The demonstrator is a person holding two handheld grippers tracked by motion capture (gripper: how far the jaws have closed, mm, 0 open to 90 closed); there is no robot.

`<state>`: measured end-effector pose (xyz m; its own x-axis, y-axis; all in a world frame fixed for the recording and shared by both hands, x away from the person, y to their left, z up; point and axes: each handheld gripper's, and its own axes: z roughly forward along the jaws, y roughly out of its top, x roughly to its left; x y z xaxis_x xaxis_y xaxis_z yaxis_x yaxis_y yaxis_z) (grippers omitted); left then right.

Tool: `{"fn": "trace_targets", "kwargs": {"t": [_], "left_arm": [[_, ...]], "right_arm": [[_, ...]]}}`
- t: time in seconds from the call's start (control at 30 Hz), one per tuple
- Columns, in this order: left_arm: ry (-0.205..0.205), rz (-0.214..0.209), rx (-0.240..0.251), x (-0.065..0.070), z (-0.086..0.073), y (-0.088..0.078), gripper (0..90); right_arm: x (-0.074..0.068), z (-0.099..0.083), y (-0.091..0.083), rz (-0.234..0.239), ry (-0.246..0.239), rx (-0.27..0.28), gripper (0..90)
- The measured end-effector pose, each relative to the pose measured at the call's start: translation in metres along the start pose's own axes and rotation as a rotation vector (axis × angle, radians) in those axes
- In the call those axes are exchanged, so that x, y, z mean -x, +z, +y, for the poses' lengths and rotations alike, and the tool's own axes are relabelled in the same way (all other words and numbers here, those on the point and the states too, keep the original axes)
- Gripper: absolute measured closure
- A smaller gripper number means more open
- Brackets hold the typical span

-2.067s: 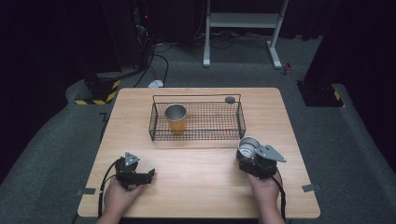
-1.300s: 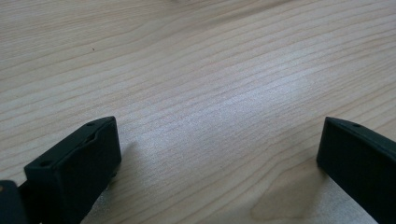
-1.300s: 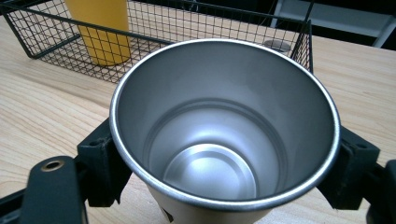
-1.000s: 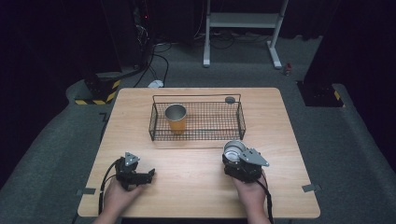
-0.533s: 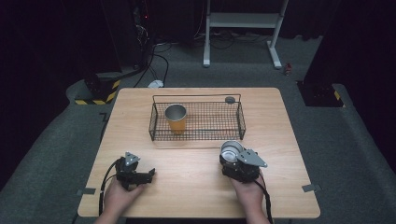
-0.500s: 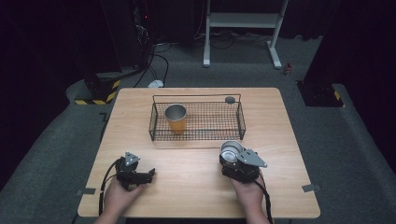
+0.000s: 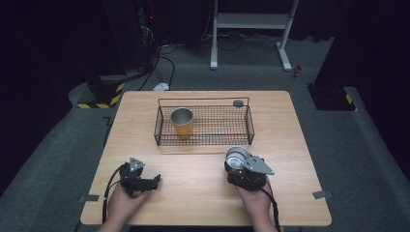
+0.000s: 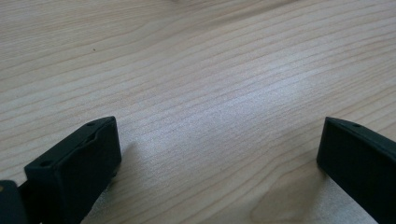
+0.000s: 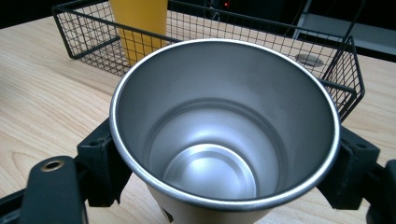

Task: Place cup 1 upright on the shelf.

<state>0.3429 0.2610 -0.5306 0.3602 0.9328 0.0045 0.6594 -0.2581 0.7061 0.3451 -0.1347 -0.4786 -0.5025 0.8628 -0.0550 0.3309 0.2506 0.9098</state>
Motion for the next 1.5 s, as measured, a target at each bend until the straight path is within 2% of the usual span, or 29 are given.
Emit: {"fn": "trace_targets", "kwargs": {"t": [0.1,0.23,0.57,1.07,1.5], "left_arm": [[-0.005,0.005,0.001,0.001,0.000,0.000,0.1],[-0.008,0.008,0.001,0.001,0.000,0.000,0.2],[-0.008,0.008,0.001,0.001,0.000,0.000,0.2],[-0.008,0.008,0.002,0.001,0.000,0.000,0.1],[-0.008,0.008,0.001,0.001,0.000,0.000,0.1]], "right_arm": [[-0.001,0.001,0.000,0.002,0.006,0.006,18.1],[-0.004,0.005,0.002,0.010,-0.003,-0.011,18.1],[-0.004,0.022,0.001,0.011,0.000,0.012,18.1],[0.008,0.047,0.006,-0.016,0.012,0.029,18.1],[0.017,0.059,0.011,-0.045,0.024,0.052,18.1]]}}
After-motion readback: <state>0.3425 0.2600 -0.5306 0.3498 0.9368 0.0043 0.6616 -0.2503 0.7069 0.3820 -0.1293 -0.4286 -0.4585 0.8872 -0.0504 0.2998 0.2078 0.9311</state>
